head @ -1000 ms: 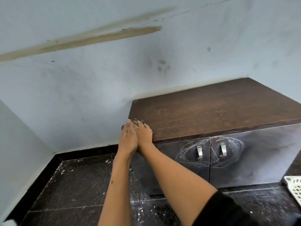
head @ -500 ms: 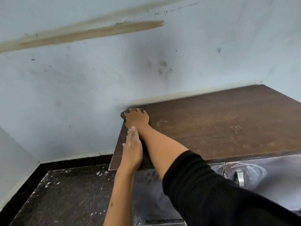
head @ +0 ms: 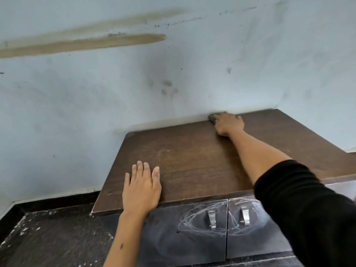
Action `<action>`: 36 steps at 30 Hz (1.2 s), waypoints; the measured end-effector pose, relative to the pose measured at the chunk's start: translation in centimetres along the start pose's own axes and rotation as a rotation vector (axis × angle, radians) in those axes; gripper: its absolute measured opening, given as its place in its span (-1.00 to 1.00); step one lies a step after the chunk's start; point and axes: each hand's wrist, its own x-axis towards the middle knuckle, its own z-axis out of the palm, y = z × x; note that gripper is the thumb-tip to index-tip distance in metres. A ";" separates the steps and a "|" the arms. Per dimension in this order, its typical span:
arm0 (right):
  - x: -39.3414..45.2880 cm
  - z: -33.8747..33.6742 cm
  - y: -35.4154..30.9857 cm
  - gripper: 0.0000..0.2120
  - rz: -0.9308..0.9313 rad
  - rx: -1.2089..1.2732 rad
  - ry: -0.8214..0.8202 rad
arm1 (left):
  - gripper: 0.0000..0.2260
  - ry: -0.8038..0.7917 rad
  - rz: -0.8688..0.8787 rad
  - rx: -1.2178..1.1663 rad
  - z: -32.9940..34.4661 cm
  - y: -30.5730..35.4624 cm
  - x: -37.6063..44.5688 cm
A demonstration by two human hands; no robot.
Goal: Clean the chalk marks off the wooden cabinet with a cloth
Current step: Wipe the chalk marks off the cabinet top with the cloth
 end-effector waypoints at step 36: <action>-21.0 -1.3 5.6 -0.63 -0.159 0.062 0.172 | -0.52 -0.098 0.197 -0.230 -0.5 8.2 -7.6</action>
